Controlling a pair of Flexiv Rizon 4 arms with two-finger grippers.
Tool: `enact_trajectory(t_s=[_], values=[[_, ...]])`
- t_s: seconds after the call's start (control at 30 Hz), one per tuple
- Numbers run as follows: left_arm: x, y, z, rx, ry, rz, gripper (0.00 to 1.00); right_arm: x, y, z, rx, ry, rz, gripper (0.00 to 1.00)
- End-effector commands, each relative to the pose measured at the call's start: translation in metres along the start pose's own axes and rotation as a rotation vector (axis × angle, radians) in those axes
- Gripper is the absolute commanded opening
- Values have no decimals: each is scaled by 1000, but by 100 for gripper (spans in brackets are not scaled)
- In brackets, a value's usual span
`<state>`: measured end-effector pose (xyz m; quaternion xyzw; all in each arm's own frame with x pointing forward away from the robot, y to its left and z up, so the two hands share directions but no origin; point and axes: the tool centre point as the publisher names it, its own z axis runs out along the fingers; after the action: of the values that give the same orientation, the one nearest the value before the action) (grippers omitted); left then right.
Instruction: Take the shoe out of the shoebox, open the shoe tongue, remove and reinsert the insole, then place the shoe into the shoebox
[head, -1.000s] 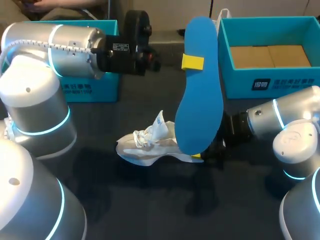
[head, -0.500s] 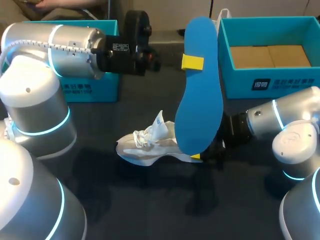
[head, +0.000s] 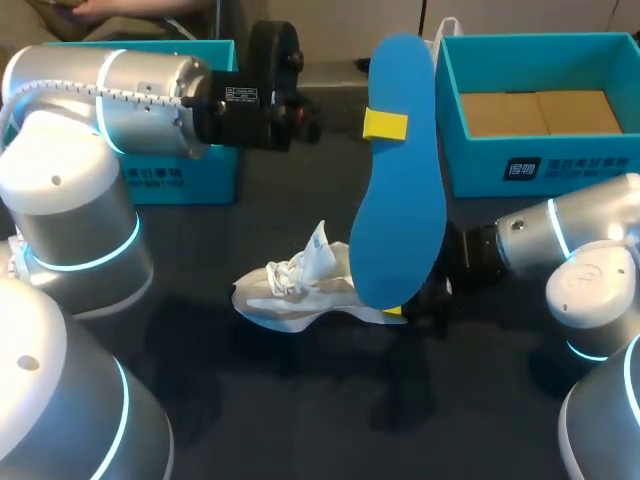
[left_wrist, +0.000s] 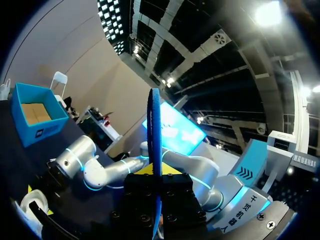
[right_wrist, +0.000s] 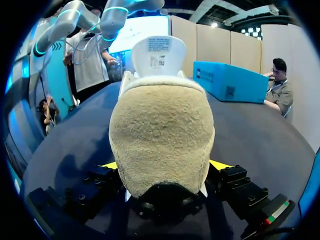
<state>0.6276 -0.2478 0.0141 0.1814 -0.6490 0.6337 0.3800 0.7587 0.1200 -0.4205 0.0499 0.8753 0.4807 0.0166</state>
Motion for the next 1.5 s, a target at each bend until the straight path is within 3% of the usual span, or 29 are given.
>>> enact_trajectory(t_s=[0.03,0.5,0.9,1.3,1.5], values=[[0,1,1,2,-1,1,0,5,2,-7,13,-13,6,100],[0,1,1,2,-1,1,0,-2,5,-36,104,-7,5,100],[0,1,1,2,-1,1,0,-3,12,-66,238,5,14,100],[0,1,1,2,-1,1,0,1,39,-87,426,-19,14,100],[0,1,1,2,-1,1,0,2,56,-88,563,-47,45,100]])
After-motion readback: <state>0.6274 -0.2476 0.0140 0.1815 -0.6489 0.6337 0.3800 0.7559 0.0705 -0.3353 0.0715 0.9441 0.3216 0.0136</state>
